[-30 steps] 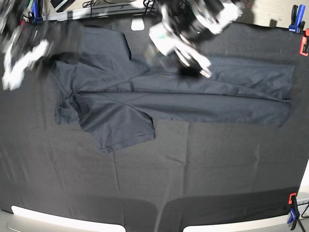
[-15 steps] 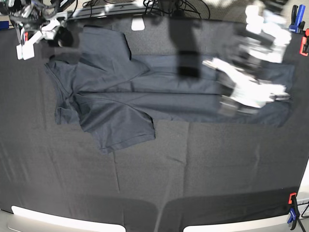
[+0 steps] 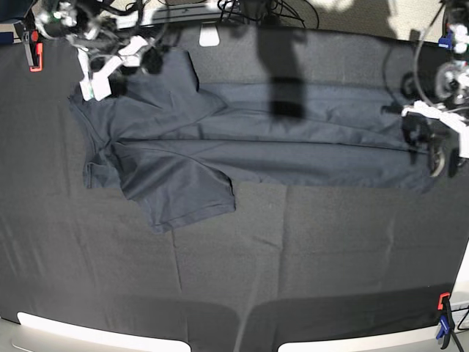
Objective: Layout the t-shirt on the table in an organized manner, then fold the t-shirt properly
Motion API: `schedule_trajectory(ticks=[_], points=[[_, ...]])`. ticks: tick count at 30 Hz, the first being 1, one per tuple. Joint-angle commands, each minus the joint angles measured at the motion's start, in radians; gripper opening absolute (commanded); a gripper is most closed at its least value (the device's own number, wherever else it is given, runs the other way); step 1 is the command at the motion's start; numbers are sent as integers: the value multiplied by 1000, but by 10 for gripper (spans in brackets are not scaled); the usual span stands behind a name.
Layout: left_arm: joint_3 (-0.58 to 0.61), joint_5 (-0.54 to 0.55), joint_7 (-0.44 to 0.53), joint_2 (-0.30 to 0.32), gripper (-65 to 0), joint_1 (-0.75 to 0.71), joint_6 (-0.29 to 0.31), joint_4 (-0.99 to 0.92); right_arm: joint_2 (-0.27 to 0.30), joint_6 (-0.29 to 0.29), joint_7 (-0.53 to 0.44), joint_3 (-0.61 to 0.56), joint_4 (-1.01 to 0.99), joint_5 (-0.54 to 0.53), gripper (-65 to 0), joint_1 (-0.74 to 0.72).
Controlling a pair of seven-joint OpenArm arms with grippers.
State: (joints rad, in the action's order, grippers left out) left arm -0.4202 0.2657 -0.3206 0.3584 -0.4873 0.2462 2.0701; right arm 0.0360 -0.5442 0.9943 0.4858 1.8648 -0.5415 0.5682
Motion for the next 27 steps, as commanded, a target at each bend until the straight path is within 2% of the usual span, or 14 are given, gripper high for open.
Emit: schedule_trajectory(ticks=[1,4,9,11,16,20,27], points=[[-10,6,21,11,-475,3,-2,16,-3,15,14,-1,5,23,-310,8],[-10,6,22,11,-475,3,-1,16,-3,18,-4,21,6,36,-310,8],[-10,6,30,11,-475,3,-2,16,-3,2,0,66,11,-31,-315,8],[-10,6,30,11,-475,3,-1,16,-4,2,21,66,11,-31,-383,8],[-10,6,30,32,-475,3,-2,16,-5,-2,32,65,11,-30,-647,8],[-10,6,30,61,-475,3,-1,16,-6,-50,23,65,21,-59,-650,8],[-10,6,29,63,-475,3,-2,16,-6,-55,-12,65,192,-132,-650,-8]])
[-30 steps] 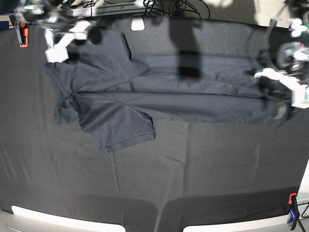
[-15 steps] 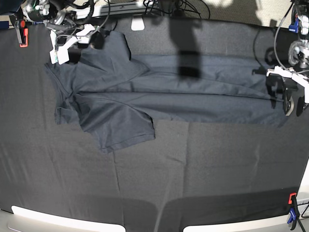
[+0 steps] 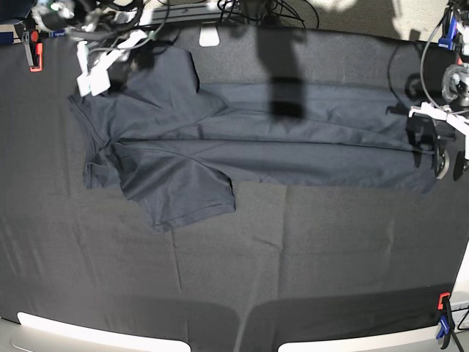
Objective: Layout the t-shirt on the table in an organized manner, then fold the t-shirt properly
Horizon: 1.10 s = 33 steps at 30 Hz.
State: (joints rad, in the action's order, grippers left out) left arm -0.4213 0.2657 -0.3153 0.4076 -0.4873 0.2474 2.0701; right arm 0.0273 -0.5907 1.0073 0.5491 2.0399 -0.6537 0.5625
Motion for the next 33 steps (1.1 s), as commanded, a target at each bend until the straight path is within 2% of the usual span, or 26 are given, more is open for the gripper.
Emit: schedule_trajectory(ticks=[1,7,11,12,16,19,21,23,26,28,31,33], points=[[-9,6,24,14,-475,3,-3,16,3,-8,-27,2,37,-20,-650,-19],[-9,37,24,14,-475,2,-2,16,3,-8,-26,-45,32,32,-650,-181],[-9,39,13,14,-475,2,0,16,3,-7,122,-103,31,60,-650,-271],[-9,39,8,14,-475,3,0,14,3,-7,125,-108,31,72,-650,-277],[-9,39,10,14,-475,3,0,-39,3,-6,124,-109,76,150,-650,-199],[-9,39,62,14,-475,3,0,-112,3,-7,123,-97,146,233,-650,-73],[-9,43,107,14,-475,5,1,-154,3,-7,122,-64,171,228,-650,8],[-9,43,112,14,-475,12,6,-176,3,-7,104,-19,169,229,-650,65],[-9,43,111,14,-475,25,58,-178,3,-8,71,56,158,232,-650,111],[-9,58,108,14,-475,36,99,-178,3,-8,42,100,144,231,-547,117],[-9,88,107,14,-475,42,113,-178,3,-8,-32,135,101,232,-374,117],[-9,96,107,14,-475,41,113,-178,3,-8,-77,134,55,227,-312,116]])
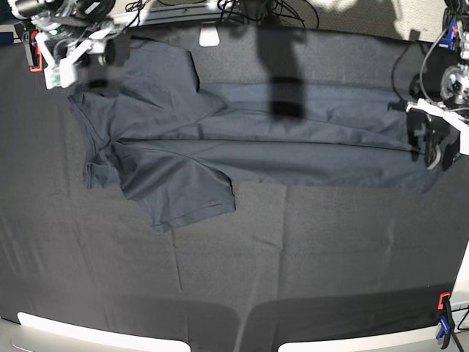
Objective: Layout the t-shirt on the table in an organized manner, then fold the t-shirt properly
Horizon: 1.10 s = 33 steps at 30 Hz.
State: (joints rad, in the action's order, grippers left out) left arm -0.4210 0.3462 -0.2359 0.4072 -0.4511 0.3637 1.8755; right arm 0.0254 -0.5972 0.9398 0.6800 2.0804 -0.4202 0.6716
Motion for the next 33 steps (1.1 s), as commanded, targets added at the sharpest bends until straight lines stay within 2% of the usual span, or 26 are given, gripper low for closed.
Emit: schedule_trajectory(ticks=[1,5,10,15,22,25,30,33], points=[[-10,15,28,14,-475,5,-3,16,5,-1,-24,-2,-14,-12,-303,3],[-10,15,28,14,-475,5,-3,16,5,-2,-18,-22,-128,-75,-303,-39],[-10,15,28,15,-475,5,-3,16,5,-2,62,-47,-225,-85,-303,-125],[-10,15,28,14,-475,5,-3,16,5,-2,84,-90,-241,-90,-304,-144],[-10,14,28,14,-475,5,-3,16,4,-2,169,-158,-240,-144,-310,-141],[-10,14,28,14,-475,5,-3,16,-1,-1,175,-156,-240,-140,-384,-134],[-10,14,28,14,-475,5,-3,16,-1,-1,190,-156,-240,-141,-442,-119],[-10,14,28,14,-475,5,-3,16,0,-1,190,-156,-240,-141,-523,-108]])
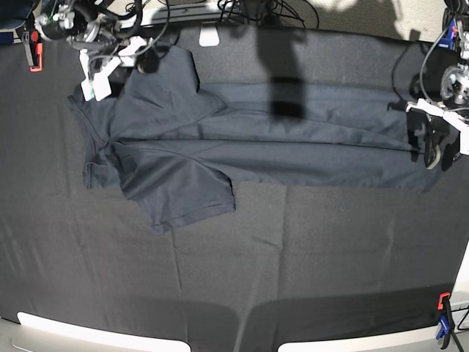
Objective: Layout the t-shirt on the table in an organized manner, then fold the t-shirt properly
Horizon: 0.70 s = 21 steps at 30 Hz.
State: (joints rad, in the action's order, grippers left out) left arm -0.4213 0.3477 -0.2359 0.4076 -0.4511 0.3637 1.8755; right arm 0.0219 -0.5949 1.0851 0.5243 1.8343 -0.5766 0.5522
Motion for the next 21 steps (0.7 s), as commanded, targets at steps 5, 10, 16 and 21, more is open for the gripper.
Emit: schedule_trajectory(ticks=[5,10,16,21], points=[[-9,13,28,14,-475,5,-3,16,3,-3,14,0,10,-11,-641,7],[-9,13,28,14,-475,5,-3,16,3,-4,-30,0,33,-148,-643,-30],[-9,13,28,14,-475,5,-3,16,3,-6,-45,-1,34,-148,-643,-212],[-9,13,27,14,-476,5,-3,16,3,3,-46,-1,33,-29,-643,-391]])
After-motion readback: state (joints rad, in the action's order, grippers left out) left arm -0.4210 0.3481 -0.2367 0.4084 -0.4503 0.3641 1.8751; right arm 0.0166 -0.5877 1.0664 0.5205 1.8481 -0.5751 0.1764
